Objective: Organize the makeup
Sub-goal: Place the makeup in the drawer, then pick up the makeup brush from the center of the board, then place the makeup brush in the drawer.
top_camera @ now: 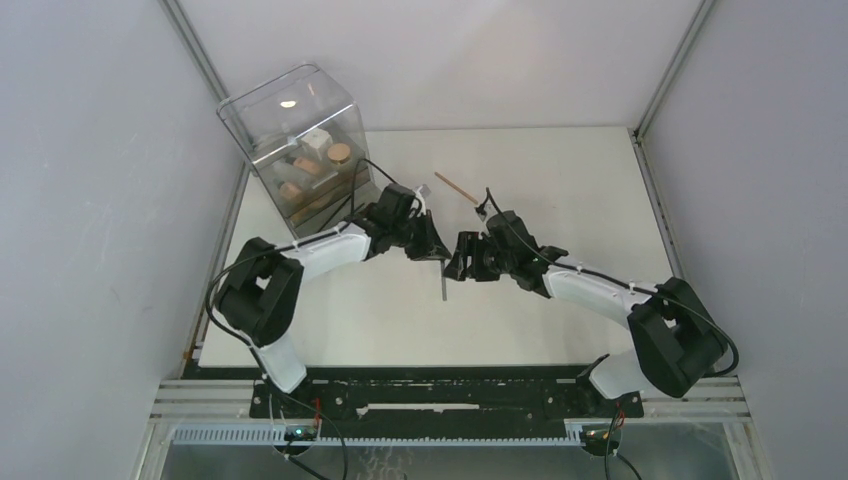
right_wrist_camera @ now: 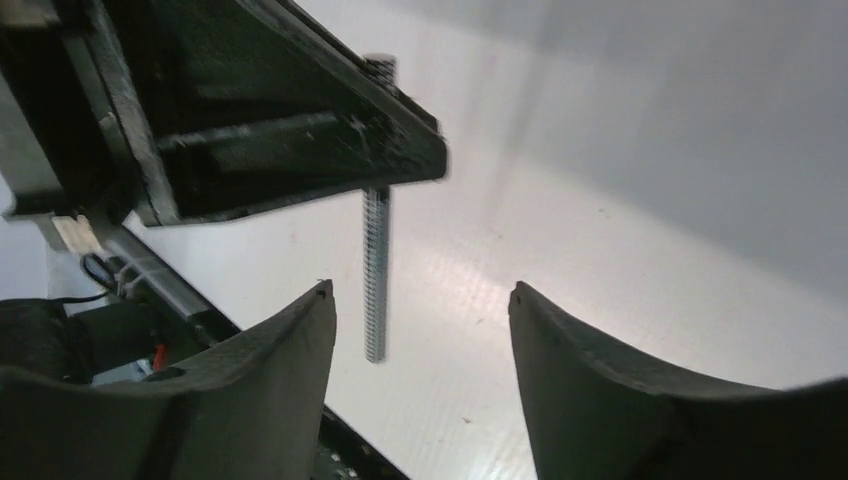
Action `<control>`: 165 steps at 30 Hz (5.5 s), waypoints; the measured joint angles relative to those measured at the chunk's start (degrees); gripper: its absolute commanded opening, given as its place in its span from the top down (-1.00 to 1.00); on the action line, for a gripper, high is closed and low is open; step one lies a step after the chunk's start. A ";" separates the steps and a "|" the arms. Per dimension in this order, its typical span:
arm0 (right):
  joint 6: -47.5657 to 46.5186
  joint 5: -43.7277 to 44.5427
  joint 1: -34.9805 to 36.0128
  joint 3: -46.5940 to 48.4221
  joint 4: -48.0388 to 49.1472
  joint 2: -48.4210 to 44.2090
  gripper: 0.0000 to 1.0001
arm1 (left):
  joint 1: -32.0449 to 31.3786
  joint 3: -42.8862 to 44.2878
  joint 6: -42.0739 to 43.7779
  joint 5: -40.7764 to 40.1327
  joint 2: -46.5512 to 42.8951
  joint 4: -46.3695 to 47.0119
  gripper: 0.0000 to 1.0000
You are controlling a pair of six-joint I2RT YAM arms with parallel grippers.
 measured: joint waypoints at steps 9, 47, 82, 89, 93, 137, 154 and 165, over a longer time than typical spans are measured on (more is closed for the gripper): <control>-1.27 3.93 -7.48 -4.33 -3.91 -9.88 -0.50 | 3.72 13.79 21.70 -21.90 -1.05 -23.50 1.00; -2.08 6.23 -15.80 -7.52 -9.68 -12.92 -0.49 | 3.65 26.60 49.00 -67.04 3.52 -30.56 -0.22; -19.19 18.69 -11.96 78.34 -42.10 55.49 -0.46 | 7.82 4.24 27.04 -37.33 -30.32 -32.52 -0.21; -19.67 18.95 -12.79 93.20 -46.49 64.59 -0.22 | 8.20 4.24 26.60 -36.92 -31.36 -32.50 -0.22; -19.32 17.20 -13.51 93.90 -46.84 66.47 -0.16 | 8.44 4.24 26.60 -36.76 -31.54 -32.48 -0.22; -4.72 -3.10 -2.01 15.04 -11.45 12.35 1.00 | 8.35 -7.06 5.25 -9.94 -22.51 -10.10 -0.34; -0.55 -9.31 -0.22 14.91 -7.34 8.98 1.00 | 7.15 -7.13 -0.39 -6.86 -11.82 -0.72 0.00; -0.55 -9.49 0.61 14.80 -8.15 8.92 1.00 | 5.16 -7.10 -1.88 -5.38 -10.88 2.08 0.10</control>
